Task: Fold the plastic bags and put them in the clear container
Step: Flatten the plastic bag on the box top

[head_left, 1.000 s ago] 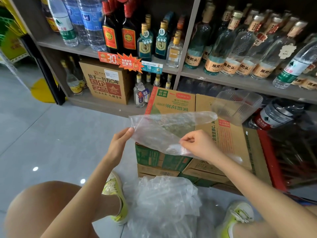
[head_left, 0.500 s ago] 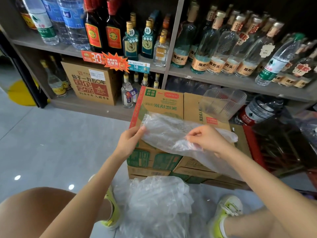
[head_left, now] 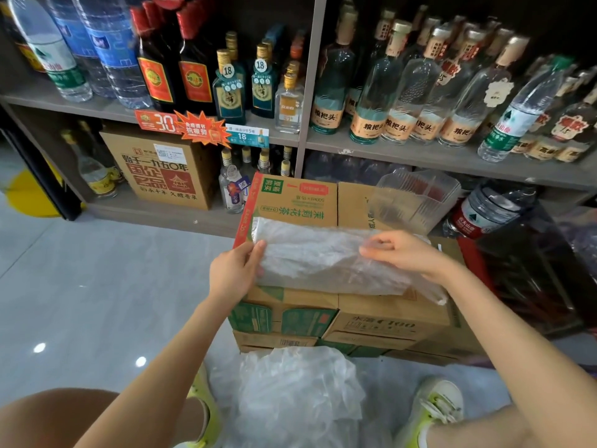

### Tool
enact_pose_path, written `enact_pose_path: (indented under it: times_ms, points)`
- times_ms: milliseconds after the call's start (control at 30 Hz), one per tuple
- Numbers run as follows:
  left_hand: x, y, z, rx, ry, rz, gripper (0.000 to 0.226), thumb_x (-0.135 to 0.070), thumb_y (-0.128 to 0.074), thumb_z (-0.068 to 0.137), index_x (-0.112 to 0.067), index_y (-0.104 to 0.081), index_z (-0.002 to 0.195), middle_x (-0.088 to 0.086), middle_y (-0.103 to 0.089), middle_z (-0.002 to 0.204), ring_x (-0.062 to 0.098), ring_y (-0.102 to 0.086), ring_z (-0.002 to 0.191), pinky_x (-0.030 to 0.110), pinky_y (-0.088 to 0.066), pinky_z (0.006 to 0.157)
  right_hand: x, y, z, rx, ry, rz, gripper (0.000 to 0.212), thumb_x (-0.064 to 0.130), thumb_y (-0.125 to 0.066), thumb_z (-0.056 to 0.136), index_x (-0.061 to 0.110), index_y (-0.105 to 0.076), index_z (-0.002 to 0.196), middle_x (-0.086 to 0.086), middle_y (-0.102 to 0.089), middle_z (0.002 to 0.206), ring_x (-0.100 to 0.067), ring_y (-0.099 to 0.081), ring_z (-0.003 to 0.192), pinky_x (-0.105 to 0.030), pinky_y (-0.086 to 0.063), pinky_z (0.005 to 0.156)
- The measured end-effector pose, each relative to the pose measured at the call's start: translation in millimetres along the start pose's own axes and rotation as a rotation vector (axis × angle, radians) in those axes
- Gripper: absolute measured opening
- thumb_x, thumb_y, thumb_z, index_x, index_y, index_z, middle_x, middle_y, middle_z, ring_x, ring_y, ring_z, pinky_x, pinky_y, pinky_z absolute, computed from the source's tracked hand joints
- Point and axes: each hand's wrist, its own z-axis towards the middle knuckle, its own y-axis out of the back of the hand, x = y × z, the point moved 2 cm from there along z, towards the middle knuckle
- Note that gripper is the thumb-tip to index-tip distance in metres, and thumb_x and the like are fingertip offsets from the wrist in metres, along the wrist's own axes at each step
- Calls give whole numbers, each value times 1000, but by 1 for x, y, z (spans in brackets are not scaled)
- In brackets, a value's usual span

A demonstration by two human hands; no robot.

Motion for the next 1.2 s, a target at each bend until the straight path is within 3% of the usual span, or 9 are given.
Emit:
enact_pose_path:
  times_ms: [167,433,600,667,733,867,1000,1100,1200]
  points:
    - [6,-7,10,-22,49,61,44,-47,-37,99,-15,-46,70,-8,-54,54,19,-56,58,28,-37,51,-17,8,23,-162,50,59,16,27,-72,83,16,-70,93,3,-71,89,-12,-66,89,-31,-53,86]
    - [8,-17,26,-25,102,299,40,-49,-39,99,-14,-53,111,6,-66,73,30,-62,69,33,-41,53,-32,-6,72,-329,76,-315,18,43,-60,90,27,-67,94,10,-68,98,-14,-60,99,-43,-40,100]
    - [7,-12,18,-124,238,136,31,-38,-48,97,-12,-53,113,8,-70,95,34,-64,84,35,-43,66,-41,-11,83,-351,100,-355,18,50,-61,87,33,-66,87,15,-68,93,-11,-60,92,-35,-33,98]
    - [-1,-5,13,-279,158,243,32,-33,-46,92,-7,-58,105,13,-67,92,37,-61,82,38,-40,70,-41,-13,84,-355,116,-380,19,53,-60,86,35,-66,86,16,-68,92,-9,-59,90,-32,-27,93]
    - [-12,-4,9,-401,-81,383,32,-27,-45,84,-4,-62,99,17,-61,91,36,-56,81,41,-40,72,-40,-14,85,-360,137,-402,18,53,-61,86,36,-66,86,17,-68,92,-8,-58,90,-30,-24,86]
    - [-29,-24,23,-84,-528,397,43,-26,-37,92,-6,-63,119,18,-59,126,38,-52,119,46,-35,108,-38,-15,85,-353,159,-410,18,51,-64,84,34,-69,88,16,-67,94,-9,-57,92,-29,-22,83]
    - [-23,-43,33,187,-422,512,67,-46,-2,97,-13,-28,150,8,-22,158,26,-10,148,34,3,119,-38,-15,84,-349,161,-413,17,51,-63,85,34,-67,88,14,-66,91,-10,-57,88,-32,-26,90]
    - [-16,-52,32,229,-323,538,77,-53,13,89,-20,-11,154,2,-4,160,22,6,148,31,12,117,-37,-15,86,-386,163,-408,19,50,-58,89,33,-68,88,15,-64,83,-9,-54,79,-31,-28,91]
    - [-13,-55,30,220,-279,486,77,-54,11,89,-19,-12,154,2,-7,161,21,6,148,30,12,116,-35,-16,89,-416,139,-414,20,50,-57,90,33,-68,89,15,-62,80,-10,-53,77,-29,-30,85]
